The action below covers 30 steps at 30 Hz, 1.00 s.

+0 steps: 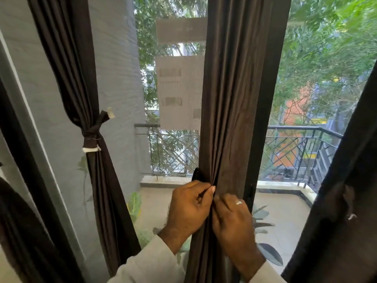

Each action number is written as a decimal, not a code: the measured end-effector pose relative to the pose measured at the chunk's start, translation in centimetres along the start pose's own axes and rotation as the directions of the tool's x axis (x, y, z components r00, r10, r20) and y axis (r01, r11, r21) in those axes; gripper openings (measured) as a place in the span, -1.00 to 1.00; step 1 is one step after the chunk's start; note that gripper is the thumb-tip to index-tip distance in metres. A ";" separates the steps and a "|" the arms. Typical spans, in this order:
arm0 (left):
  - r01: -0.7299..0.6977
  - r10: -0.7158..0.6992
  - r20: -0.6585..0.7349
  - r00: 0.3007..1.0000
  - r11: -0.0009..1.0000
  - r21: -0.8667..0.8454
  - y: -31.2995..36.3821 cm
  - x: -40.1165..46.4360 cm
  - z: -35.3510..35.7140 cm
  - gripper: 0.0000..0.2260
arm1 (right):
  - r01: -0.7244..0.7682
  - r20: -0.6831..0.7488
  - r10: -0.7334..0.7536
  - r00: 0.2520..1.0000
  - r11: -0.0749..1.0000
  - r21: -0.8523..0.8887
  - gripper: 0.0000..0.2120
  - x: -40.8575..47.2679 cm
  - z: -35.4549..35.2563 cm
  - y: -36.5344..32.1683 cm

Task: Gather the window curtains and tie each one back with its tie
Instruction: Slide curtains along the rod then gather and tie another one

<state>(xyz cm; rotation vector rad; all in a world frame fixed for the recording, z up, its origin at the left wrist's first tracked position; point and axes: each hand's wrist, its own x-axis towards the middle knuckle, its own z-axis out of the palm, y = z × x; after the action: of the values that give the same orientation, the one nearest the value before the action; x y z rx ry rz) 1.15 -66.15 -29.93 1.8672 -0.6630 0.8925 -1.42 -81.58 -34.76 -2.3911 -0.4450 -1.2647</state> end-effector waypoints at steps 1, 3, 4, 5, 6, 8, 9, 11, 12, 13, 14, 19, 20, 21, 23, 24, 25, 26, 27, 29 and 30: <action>-0.004 0.004 0.005 1.000 1.000 -0.003 -0.1 0.0 -0.1 -0.91 | 0.021 0.020 -0.021 1.000 1.000 -0.001 -0.68 -0.1 0.0 0.0; -0.003 0.003 0.022 1.000 1.000 -0.009 0.0 0.1 0.0 -0.87 | 0.032 0.060 -0.032 0.998 0.999 0.004 -0.68 -0.1 -0.1 0.2; 0.003 -0.003 0.032 0.999 1.000 -0.005 0.1 0.2 0.1 -0.83 | 0.028 0.081 -0.029 0.996 1.000 0.013 -0.66 0.0 -0.1 0.4; 0.008 -0.008 0.036 0.999 1.000 0.007 0.1 0.3 0.1 -0.80 | 0.034 0.108 -0.036 0.994 0.999 0.025 -0.64 0.2 -0.2 0.7; 0.007 -0.008 0.034 0.999 1.000 0.021 0.0 0.6 0.1 -0.80 | 0.056 0.139 -0.063 0.988 0.997 0.052 -0.62 0.3 -0.4 1.0; 0.013 -0.013 0.026 1.000 1.000 0.024 -0.4 1.1 -0.1 -0.85 | 0.055 0.164 -0.087 0.983 0.980 0.189 -0.66 0.5 -0.9 1.8; 0.029 -0.029 0.024 0.999 1.000 0.011 -0.6 1.3 -0.2 -0.86 | -0.012 0.131 -0.028 0.991 0.954 0.300 -0.71 0.9 -1.4 2.2; 0.068 -0.067 0.017 0.998 0.997 -0.035 -0.9 1.3 -0.4 -0.89 | -0.238 0.018 0.264 0.964 0.835 0.496 -0.78 2.0 -2.0 3.2; 0.086 -0.085 0.017 0.996 0.994 -0.064 -1.0 1.3 -0.4 -0.89 | -0.355 0.008 0.420 0.908 0.757 0.548 -0.75 3.0 -2.2 3.7; 0.103 -0.102 0.022 0.995 0.990 -0.092 -1.0 1.2 -0.5 -0.90 | -0.460 0.062 0.524 0.849 0.677 0.574 -0.67 4.2 -2.5 4.1; 0.117 -0.114 0.027 0.993 0.987 -0.113 -1.1 1.2 -0.5 -0.90 | -0.538 0.149 0.571 0.807 0.608 0.583 -0.58 5.3 -2.4 4.5; 0.134 -0.135 -0.010 0.991 0.987 -0.090 -1.5 1.5 -0.4 -0.89 | -0.565 0.075 0.633 0.771 0.624 0.540 -0.81 6.5 -2.5 4.0; 0.132 -0.133 -0.010 0.991 0.988 -0.083 -1.4 1.4 -0.4 -0.88 | -0.552 -0.009 0.656 0.755 0.643 0.531 -0.84 5.6 -2.7 3.5; 0.124 -0.126 -0.014 0.992 0.989 -0.075 -1.5 1.4 -0.5 -0.88 | -0.528 -0.087 0.655 0.750 0.673 0.518 -0.86 4.7 -2.8 2.9; 0.108 -0.110 -0.025 0.994 0.992 -0.057 -1.5 1.3 -0.7 -0.88 | -0.487 -0.178 0.631 0.756 0.722 0.492 -0.82 3.2 -2.9 1.7; 0.107 -0.108 -0.027 0.994 0.993 -0.055 -1.5 1.4 -0.7 -0.88 | -0.460 -0.188 0.599 0.779 0.748 0.479 -0.79 2.8 -2.9 1.2; 0.105 -0.107 -0.025 0.994 0.993 -0.056 -1.6 1.4 -0.8 -0.88 | -0.414 -0.198 0.540 0.818 0.791 0.450 -0.79 2.5 -2.8 1.0; 0.102 -0.103 -0.020 0.994 0.993 -0.058 -1.7 1.4 -0.8 -0.87 | -0.374 -0.209 0.489 0.847 0.828 0.418 -0.80 2.3 -2.9 1.0; 0.101 -0.102 -0.013 0.995 0.993 -0.057 -1.8 1.4 -0.8 -0.87 | -0.357 -0.234 0.473 0.850 0.842 0.404 -0.81 2.4 -2.9 1.3; 0.100 -0.101 -0.003 0.995 0.993 -0.064 -1.9 1.4 -0.6 -0.87 | -0.381 -0.270 0.507 0.818 0.831 0.406 -0.84 2.7 -3.1 2.2; 0.098 -0.099 -0.004 0.995 0.993 -0.068 -1.8 1.4 -0.6 -0.87 | -0.380 -0.275 0.490 0.827 0.848 0.369 -0.83 2.8 -3.1 2.5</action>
<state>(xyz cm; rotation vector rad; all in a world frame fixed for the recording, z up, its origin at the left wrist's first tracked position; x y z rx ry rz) 3.17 -64.95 -29.56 1.8187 -0.5844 0.8033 -0.95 -84.97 -31.35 -1.8073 0.0368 -1.2681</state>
